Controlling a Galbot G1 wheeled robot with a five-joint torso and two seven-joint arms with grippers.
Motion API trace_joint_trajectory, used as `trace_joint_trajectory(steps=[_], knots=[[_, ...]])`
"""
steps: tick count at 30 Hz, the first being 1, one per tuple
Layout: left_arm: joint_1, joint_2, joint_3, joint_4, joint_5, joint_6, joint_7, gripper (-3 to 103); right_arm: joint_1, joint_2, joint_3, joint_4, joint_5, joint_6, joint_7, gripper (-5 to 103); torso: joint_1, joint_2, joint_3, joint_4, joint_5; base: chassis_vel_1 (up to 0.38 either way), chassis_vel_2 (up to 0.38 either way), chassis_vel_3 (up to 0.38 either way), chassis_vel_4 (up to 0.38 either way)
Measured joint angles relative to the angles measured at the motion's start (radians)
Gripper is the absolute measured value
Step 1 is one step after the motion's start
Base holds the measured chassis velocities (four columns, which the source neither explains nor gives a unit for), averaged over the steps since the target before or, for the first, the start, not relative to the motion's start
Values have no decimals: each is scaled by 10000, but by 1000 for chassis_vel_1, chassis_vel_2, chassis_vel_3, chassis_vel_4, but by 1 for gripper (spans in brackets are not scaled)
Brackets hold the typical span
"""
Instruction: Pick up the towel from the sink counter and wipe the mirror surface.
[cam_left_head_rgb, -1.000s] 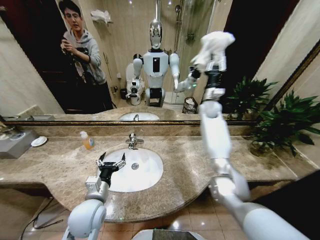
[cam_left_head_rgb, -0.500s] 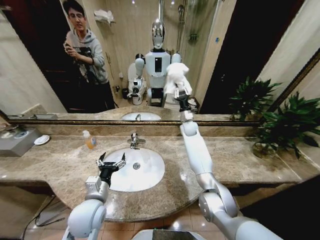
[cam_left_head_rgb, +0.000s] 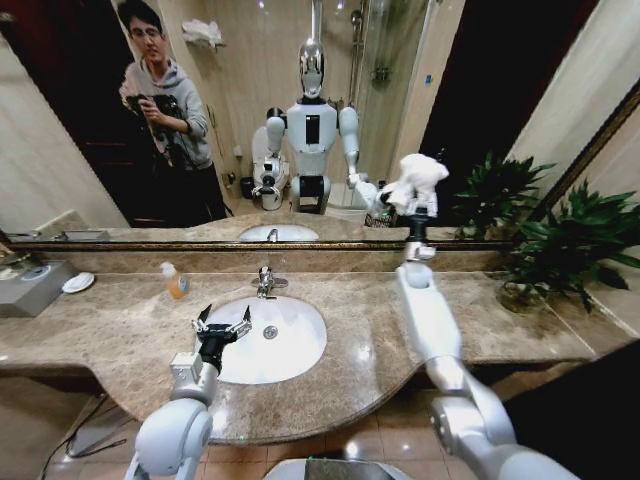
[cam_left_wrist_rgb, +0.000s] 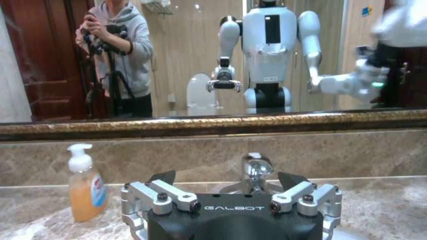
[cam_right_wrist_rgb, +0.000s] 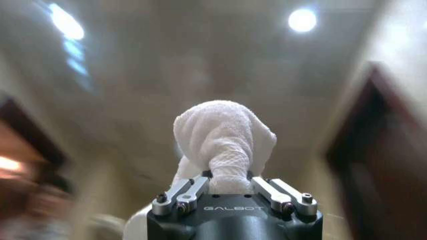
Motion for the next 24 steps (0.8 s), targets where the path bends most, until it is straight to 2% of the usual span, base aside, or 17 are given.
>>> trace_joint_trajectory(steps=[3,7,9,12,18,24], knots=[[0,0,-2,0,1,0,-2,100,-451,341,-628,893,-261,-111,-441,18,-3,0,-2,3,-4,22,13,3,4],[1,0,-2,0,0,0,-2,100,-723,349,-1019,1713,-303,-479,-525,18,-6,1,-3,-2,-4,16,7,0,3],[0,0,-2,0,1,0,-2,100,-756,104,-935,2225,-172,-952,-423,18,-6,2,-3,-15,-3,0,0,0,0],[0,0,-2,0,1,0,-2,100,-702,-119,-765,2619,17,-1342,-213,18,-4,1,-2,-18,0,0,0,0,0],[1,0,-1,0,0,0,-1,100,-318,-227,-567,3477,156,-2103,172,18,-5,1,-3,-9,0,0,0,0,0],[1,0,0,0,0,0,-1,100,-19,-69,-477,3737,-68,-2441,383,18,-5,3,-3,-11,0,68,59,-65,-92]])
